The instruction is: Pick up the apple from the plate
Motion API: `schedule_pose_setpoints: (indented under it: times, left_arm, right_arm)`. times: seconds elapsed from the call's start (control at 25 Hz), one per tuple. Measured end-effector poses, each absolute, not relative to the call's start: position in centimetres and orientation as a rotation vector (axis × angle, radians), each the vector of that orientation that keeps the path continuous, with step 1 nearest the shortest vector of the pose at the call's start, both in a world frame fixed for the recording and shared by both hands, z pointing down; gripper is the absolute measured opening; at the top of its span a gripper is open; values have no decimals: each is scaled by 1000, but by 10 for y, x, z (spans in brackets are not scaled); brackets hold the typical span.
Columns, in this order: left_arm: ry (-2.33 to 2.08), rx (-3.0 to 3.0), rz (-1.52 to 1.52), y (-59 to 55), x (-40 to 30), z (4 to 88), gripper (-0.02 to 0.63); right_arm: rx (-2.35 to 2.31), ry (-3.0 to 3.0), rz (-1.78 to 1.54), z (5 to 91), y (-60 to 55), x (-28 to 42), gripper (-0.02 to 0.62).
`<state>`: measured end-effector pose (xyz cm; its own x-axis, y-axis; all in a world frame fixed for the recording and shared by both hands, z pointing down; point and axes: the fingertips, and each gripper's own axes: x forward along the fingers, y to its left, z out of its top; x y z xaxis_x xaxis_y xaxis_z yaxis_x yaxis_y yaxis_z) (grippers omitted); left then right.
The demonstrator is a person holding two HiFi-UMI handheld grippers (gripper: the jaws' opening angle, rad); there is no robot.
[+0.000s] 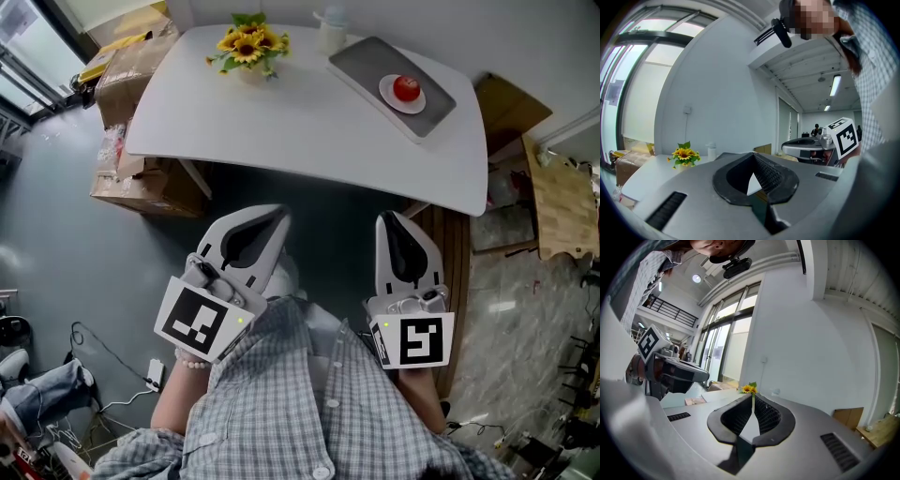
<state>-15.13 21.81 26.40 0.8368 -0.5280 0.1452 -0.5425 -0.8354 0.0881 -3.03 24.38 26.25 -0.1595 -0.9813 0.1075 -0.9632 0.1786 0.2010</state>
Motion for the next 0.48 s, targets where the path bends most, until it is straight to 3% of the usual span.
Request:
schedule_pose_setpoints:
  times: [0.48]
  left_arm:
    - [-679, 2951, 137, 149, -112, 260, 9]
  right_arm:
    - [1960, -2118, -121, 265, 196, -2, 31]
